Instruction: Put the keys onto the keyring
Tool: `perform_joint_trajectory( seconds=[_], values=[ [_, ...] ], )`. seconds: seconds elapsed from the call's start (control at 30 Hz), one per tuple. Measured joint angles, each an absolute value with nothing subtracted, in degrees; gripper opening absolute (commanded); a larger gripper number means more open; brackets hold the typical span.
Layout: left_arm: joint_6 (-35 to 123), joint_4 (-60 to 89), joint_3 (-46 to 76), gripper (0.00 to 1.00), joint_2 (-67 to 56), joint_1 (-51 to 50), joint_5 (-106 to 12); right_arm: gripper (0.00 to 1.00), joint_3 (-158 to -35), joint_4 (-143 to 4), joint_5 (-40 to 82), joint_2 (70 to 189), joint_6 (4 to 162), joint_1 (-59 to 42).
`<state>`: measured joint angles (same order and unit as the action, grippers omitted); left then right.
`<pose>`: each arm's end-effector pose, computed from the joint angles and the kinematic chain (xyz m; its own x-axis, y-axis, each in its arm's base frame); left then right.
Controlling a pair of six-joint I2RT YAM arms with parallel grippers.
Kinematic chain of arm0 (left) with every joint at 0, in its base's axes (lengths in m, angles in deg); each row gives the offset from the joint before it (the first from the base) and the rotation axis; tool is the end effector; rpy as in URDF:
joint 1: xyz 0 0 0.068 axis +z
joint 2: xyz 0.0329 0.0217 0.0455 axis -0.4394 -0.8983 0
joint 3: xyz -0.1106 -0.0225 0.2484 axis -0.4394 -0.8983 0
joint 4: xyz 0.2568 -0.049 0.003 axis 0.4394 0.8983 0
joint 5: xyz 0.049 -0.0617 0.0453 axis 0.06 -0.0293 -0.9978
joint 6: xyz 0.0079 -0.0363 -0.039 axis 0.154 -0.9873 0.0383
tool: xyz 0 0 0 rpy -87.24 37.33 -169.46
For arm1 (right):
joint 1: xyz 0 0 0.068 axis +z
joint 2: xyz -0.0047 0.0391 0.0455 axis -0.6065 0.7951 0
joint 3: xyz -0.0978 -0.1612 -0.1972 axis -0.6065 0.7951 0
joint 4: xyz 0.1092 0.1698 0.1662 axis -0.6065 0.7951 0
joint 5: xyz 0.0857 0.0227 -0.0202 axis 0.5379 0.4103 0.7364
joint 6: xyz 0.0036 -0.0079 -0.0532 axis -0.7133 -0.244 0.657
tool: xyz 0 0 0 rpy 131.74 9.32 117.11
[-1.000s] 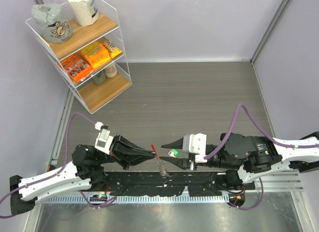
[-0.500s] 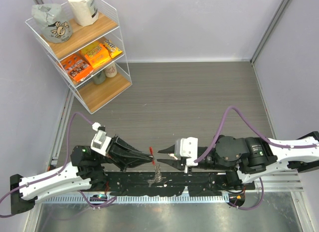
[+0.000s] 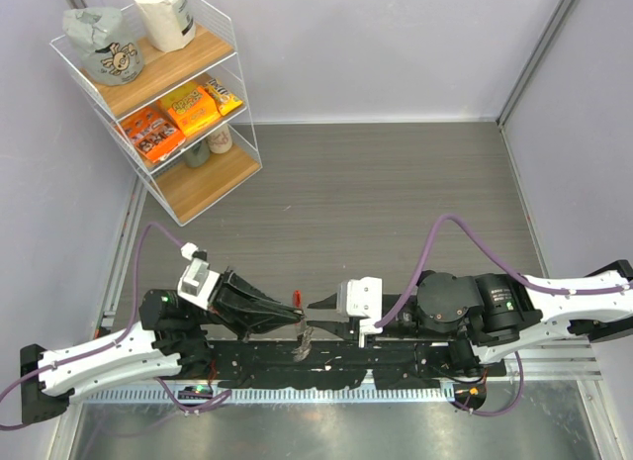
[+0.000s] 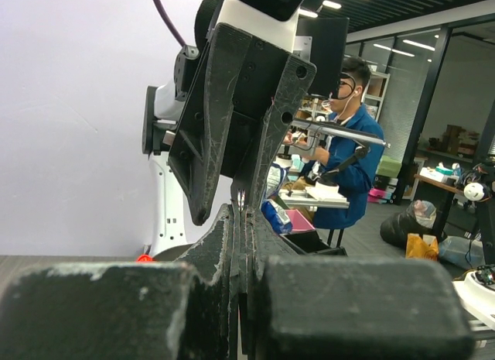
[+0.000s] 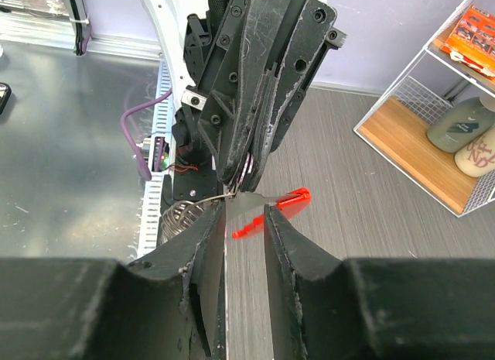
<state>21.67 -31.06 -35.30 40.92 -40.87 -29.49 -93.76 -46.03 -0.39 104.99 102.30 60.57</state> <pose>0.0334 -0.1174 0.3392 -0.3268 -0.5241 -0.7864 0.9364 -0.2919 -0.1946 -0.0190 0.2002 0.4455 0.2306 -0.1539 -0.9608 -0.9667 0.0761 -0.2442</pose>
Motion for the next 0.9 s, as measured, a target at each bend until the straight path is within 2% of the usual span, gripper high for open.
perform_joint_trajectory(
  seconds=[0.9],
  values=[
    [21.71, -32.98, -35.3, 0.0, 40.18, -41.0, -29.77, 0.3, -94.06, -46.49, -0.7, 105.69, 102.51, 60.59]
  ],
)
